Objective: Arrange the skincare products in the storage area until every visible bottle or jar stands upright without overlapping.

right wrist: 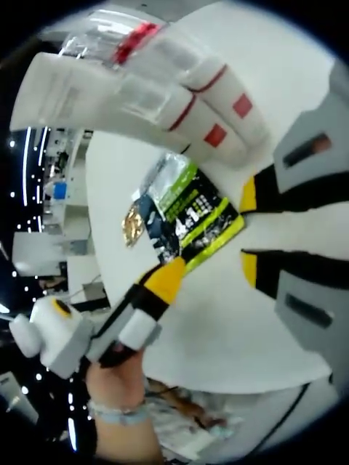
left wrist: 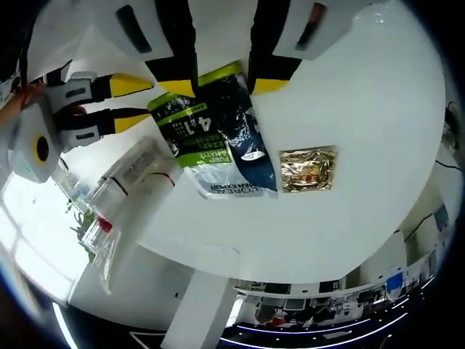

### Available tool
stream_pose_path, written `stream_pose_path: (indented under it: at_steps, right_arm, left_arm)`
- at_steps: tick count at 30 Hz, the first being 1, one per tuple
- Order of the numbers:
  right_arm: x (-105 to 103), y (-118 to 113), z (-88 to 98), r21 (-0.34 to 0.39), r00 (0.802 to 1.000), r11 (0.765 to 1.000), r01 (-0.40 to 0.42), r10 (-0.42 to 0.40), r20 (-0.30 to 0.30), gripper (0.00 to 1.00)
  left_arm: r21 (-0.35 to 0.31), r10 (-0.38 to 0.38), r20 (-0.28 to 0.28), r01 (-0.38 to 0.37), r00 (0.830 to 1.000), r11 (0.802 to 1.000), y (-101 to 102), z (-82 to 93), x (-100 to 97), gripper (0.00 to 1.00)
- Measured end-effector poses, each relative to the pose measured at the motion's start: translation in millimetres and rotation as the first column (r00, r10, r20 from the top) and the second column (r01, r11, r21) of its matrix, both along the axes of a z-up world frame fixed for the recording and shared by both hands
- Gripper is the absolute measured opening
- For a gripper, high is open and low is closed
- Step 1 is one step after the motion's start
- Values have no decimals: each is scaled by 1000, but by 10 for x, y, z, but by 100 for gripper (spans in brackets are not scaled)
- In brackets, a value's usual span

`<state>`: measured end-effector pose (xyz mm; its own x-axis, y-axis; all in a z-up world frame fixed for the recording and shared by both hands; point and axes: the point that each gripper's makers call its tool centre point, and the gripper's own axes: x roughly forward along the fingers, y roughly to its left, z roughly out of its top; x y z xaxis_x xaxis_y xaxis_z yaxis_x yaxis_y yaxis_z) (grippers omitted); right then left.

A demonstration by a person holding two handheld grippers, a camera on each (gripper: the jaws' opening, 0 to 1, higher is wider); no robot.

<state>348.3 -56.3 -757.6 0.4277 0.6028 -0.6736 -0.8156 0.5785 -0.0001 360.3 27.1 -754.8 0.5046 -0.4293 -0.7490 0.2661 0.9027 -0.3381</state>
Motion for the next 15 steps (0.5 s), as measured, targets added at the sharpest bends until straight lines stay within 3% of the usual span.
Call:
stream_pose_path:
  at_steps: [3, 5, 9, 13, 15]
  right_arm:
    - [20, -61, 13, -7, 1000, 1000, 12, -12, 12, 17]
    - [36, -113, 33, 4, 999, 999, 32, -32, 10, 17]
    - [65, -252, 26, 10, 996, 996, 85, -84, -5, 17]
    - [28, -322, 29, 18, 994, 994, 108, -107, -24, 17]
    - [-10, -344, 58, 25, 994, 994, 109, -108, -26, 17]
  left_arm:
    - [3, 23, 8, -23, 1000, 1000, 48, 33, 6, 29]
    - [-4, 49, 40, -49, 998, 999, 90, 106, 40, 30]
    - [42, 88, 127, -94, 988, 995, 269, 197, 211, 30]
    - [67, 103, 122, -112, 987, 991, 402, 210, 271, 30]
    - [86, 117, 149, -131, 982, 988, 514, 282, 245, 31]
